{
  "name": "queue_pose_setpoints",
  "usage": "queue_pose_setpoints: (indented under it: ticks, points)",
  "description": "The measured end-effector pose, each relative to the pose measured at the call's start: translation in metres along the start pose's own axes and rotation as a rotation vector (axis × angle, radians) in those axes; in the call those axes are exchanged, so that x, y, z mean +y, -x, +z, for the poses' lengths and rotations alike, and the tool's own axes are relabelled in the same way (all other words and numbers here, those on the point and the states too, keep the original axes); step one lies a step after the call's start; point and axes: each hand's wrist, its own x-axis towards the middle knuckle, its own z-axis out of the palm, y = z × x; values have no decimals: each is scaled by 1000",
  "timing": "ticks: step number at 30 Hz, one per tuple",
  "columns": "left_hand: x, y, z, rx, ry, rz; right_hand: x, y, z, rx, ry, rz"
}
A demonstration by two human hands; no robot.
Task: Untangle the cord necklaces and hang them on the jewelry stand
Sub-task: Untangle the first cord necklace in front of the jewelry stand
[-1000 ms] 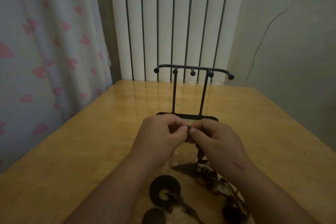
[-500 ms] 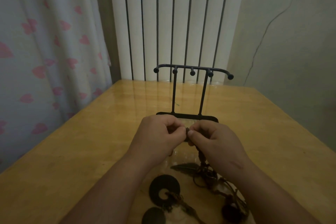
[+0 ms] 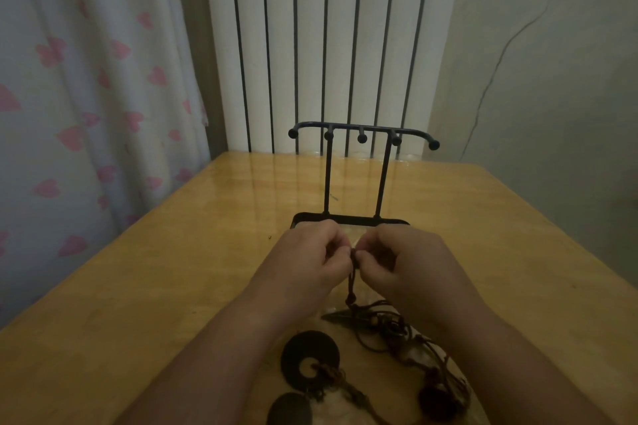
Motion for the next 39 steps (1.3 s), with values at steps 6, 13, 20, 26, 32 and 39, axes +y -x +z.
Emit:
queue_pose_setpoints:
  ticks: [6, 13, 20, 26, 32, 39]
  points:
    - [0, -1, -1, -7, -33, 7, 1, -4, -1, 0, 195, -130]
    - [-1, -2, -1, -17, -35, 28, 1, -6, 1, -64, 269, -164]
    - [-2, -1, -5, -38, -47, 30, 1, -5, 2, -65, 247, -187]
    - [-4, -2, -3, -42, 43, 1, 3, -5, 3, -95, 222, -166]
    - [-6, -3, -5, -36, 255, -73, 3, -2, 7, -23, 105, -128]
    - [-6, -4, -5, 27, 460, -116, 3, 0, 16, 139, -325, -27]
